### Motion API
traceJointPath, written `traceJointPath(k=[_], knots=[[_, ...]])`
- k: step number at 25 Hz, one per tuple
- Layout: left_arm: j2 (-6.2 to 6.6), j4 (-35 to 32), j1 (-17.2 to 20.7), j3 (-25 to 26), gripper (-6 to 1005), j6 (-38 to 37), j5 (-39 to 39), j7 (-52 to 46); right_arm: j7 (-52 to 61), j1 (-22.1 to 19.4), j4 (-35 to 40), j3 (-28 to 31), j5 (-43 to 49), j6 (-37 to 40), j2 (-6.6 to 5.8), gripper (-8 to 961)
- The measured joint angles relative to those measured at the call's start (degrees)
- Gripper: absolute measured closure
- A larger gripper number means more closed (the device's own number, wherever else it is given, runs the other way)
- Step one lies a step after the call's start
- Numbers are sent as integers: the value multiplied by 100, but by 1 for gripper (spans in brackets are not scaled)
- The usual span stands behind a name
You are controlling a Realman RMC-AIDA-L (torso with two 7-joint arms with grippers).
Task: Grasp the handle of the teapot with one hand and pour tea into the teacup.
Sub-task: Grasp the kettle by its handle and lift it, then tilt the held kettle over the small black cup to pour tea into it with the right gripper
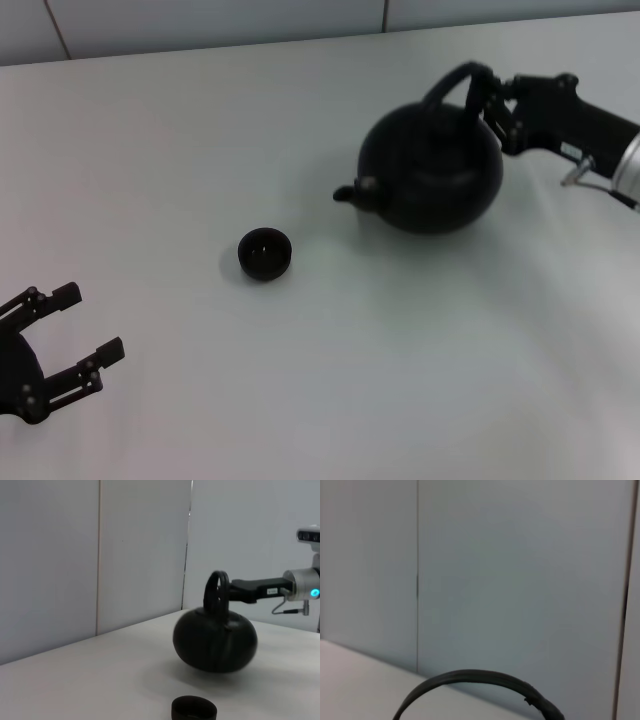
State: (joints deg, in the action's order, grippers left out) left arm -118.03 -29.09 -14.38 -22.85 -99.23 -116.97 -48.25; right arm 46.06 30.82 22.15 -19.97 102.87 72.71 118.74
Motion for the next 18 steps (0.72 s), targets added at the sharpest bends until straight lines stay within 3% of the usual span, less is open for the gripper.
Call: traceJointPath(k=[10, 18], knots=[[-9, 55, -5, -1, 186, -9, 47, 85, 30, 806, -368, -54, -68, -595, 11, 888], [-9, 116, -10, -1, 186, -4, 82, 149, 32, 1088, -539, -398, -86, -799, 15, 888]])
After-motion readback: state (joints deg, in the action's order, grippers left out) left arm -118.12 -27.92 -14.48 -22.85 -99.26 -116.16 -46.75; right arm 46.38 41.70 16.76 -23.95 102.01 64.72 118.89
